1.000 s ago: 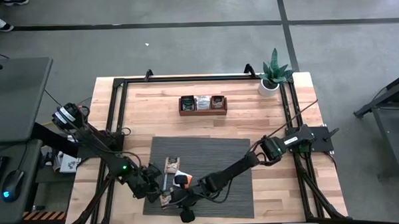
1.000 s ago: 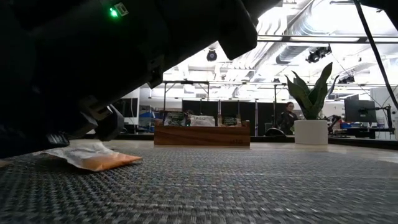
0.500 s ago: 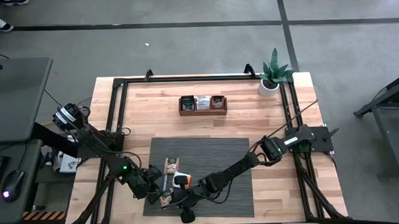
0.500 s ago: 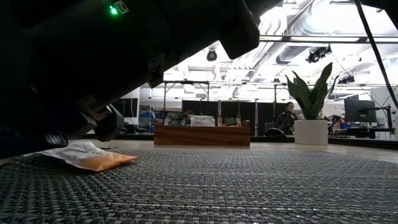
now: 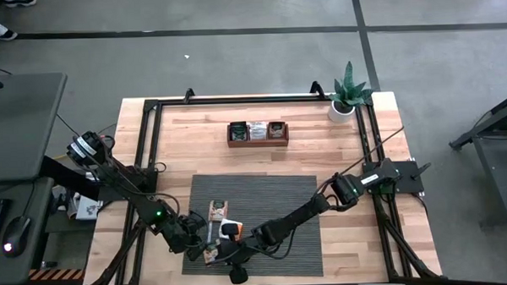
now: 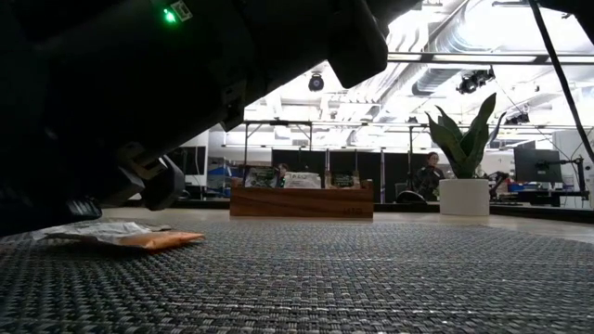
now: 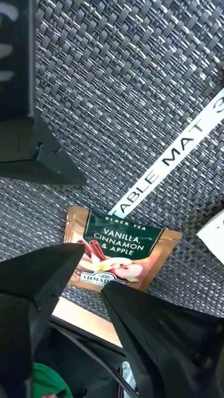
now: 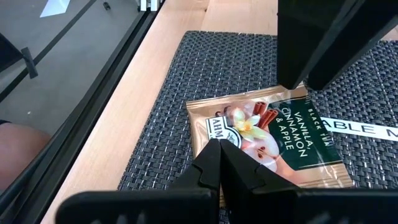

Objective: Pick & Place Tea
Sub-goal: Put the light brown tea bag into the right compartment of the wooden organizer

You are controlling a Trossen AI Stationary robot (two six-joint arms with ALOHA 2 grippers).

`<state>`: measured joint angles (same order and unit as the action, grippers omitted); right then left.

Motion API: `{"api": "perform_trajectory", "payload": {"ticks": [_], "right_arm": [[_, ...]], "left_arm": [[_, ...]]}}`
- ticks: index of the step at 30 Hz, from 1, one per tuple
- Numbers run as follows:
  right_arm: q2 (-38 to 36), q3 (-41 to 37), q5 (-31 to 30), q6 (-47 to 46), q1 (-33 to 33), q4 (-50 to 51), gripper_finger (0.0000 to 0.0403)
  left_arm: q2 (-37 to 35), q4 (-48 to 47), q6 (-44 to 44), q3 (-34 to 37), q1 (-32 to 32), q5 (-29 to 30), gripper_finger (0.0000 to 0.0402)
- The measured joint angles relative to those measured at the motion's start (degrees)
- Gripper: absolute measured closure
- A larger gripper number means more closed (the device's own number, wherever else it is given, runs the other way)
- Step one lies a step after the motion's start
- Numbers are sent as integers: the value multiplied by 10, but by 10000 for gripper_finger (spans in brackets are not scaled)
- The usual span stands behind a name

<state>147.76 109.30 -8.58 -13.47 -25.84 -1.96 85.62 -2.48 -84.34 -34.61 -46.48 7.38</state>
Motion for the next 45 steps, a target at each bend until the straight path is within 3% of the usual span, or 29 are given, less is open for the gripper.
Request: {"api": "perform_trajectory", "payload": {"ticks": [10,45], "right_arm": [[0,0,0,0,0,0,403],[0,0,-1,5,0,-10,403]], "left_arm": [[5,51,0,0,0,-1,243],[18,28,-6,-1,0,9,243]]}}
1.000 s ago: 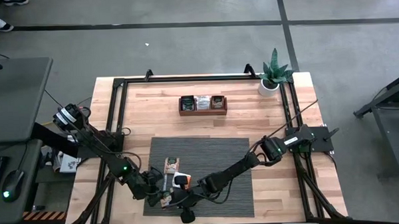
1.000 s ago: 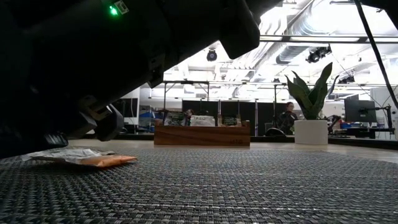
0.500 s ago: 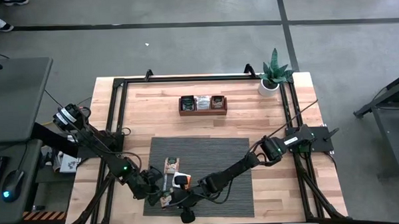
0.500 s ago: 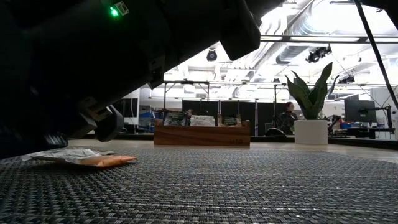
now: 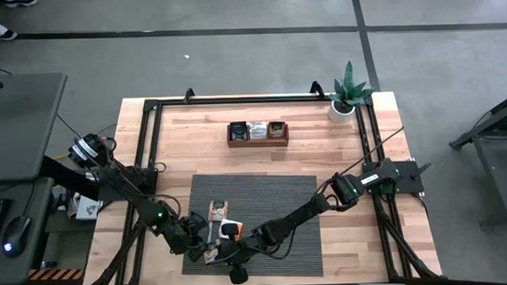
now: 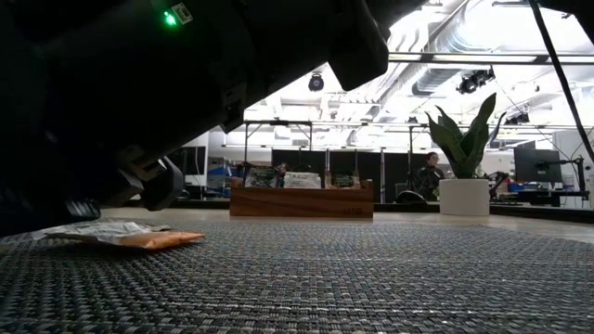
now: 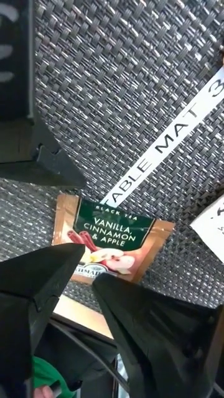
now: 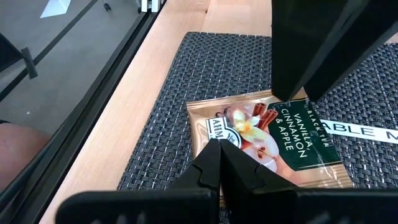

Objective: Pick & Place Tea
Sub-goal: Put the light brown tea bag into the right compartment of the wooden organizer

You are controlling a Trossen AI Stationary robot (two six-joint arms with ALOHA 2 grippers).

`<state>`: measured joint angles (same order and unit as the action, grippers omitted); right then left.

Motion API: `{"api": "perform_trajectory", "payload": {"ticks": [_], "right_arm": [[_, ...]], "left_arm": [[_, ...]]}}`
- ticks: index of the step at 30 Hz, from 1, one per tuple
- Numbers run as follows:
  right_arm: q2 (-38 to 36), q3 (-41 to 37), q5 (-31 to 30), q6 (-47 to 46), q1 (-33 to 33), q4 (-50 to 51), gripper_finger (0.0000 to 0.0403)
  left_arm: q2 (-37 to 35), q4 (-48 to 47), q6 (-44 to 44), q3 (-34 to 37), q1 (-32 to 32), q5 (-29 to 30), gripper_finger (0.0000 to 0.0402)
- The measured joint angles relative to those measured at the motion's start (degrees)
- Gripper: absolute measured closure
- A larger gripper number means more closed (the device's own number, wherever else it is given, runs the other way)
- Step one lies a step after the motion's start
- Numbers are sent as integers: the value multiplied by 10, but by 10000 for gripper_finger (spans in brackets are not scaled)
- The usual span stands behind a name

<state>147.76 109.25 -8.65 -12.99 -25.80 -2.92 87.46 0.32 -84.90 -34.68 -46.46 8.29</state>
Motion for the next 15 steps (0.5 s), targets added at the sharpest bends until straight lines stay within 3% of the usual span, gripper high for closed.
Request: {"api": "perform_trajectory", "payload": {"ticks": [15], "right_arm": [[1,0,2,6,0,-9,403]], "left_arm": [[23,33,-13,-3,0,-26,243]]}}
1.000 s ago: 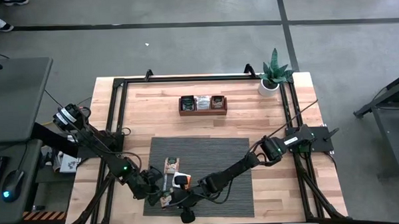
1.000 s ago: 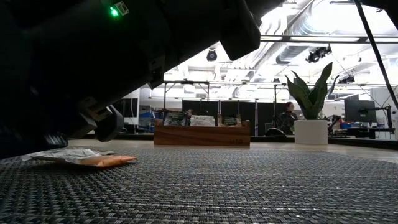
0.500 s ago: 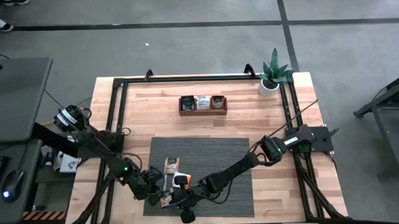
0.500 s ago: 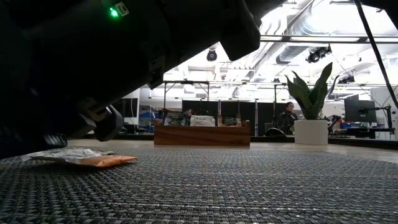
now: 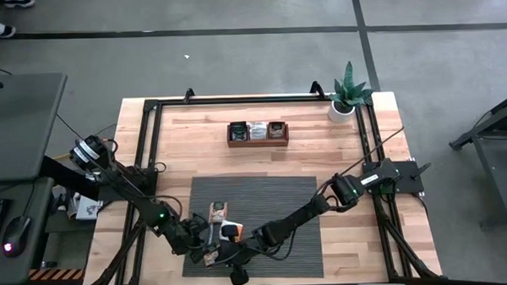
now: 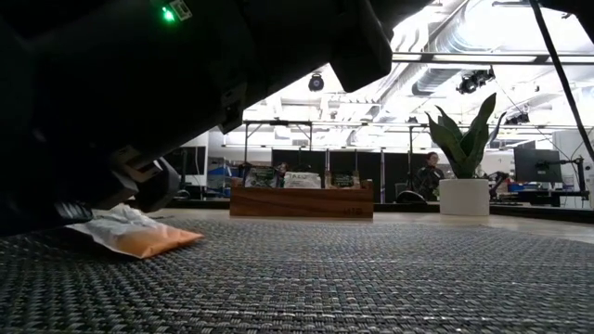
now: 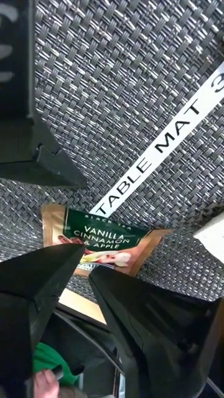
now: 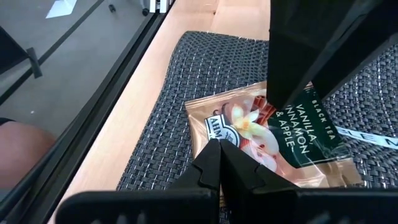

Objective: Pick & Place Tea
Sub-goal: Put the light brown tea bag into the right compartment of the wooden organizer

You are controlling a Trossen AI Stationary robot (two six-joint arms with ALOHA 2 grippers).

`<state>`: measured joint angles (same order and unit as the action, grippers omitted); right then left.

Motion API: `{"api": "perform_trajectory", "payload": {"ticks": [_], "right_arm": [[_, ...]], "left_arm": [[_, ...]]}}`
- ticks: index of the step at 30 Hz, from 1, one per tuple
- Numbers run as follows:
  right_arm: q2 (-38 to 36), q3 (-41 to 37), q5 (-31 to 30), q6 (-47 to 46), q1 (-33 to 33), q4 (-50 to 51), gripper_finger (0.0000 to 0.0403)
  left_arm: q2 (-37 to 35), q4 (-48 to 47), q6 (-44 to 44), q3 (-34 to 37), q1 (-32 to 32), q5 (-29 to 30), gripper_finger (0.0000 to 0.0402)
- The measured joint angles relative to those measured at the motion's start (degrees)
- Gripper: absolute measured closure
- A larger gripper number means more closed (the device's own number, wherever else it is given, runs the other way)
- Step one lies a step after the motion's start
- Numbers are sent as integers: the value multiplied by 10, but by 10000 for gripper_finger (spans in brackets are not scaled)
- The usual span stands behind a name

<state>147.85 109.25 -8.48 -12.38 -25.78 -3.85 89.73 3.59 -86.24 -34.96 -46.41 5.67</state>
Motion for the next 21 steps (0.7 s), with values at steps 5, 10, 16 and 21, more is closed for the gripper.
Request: {"api": "perform_trajectory", "payload": {"ticks": [5,10,16,21], "right_arm": [[0,0,0,0,0,-1,403],[0,0,0,0,0,-1,403],[0,0,0,0,0,-1,403],[0,0,0,0,1,-1,403]], "left_arm": [[0,2,0,0,0,-7,243],[-6,1,4,0,0,-11,243],[-17,-1,9,1,-1,-20,243],[-19,-1,9,1,-1,-16,248]]}}
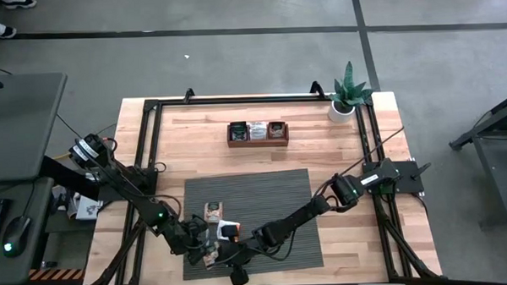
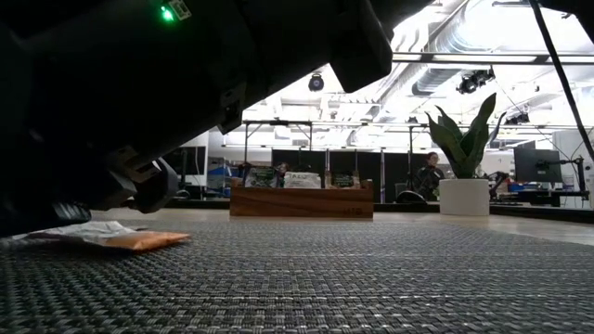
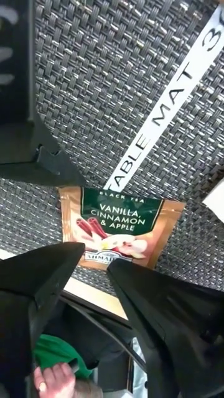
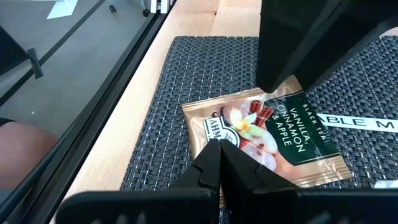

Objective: Pick & Place Tea
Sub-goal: Put the light brown tea bag into the right compartment of the wooden organizer

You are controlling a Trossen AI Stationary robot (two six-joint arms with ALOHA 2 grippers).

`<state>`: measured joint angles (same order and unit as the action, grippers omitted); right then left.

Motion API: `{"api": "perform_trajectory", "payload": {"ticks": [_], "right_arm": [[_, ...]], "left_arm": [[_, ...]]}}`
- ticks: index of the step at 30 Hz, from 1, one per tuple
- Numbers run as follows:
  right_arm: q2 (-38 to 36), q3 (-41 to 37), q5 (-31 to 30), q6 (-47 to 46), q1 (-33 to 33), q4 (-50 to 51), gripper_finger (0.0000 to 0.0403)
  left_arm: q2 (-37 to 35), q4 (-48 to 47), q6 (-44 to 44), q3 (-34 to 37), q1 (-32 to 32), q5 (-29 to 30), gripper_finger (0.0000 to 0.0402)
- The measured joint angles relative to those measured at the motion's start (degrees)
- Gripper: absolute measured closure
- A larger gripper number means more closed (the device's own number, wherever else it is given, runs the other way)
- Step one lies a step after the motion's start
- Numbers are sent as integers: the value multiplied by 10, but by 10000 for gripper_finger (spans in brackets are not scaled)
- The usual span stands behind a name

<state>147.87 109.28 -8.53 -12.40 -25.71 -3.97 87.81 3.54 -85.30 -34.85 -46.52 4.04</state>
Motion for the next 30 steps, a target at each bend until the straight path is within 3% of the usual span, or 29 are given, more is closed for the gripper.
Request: {"api": "perform_trajectory", "payload": {"ticks": [12,30], "right_arm": [[0,0,0,0,0,0,403],[0,0,-1,0,0,0,403]], "left_arm": [[-1,2,1,0,0,8,328],[-2,1,28,0,0,25,330]]}}
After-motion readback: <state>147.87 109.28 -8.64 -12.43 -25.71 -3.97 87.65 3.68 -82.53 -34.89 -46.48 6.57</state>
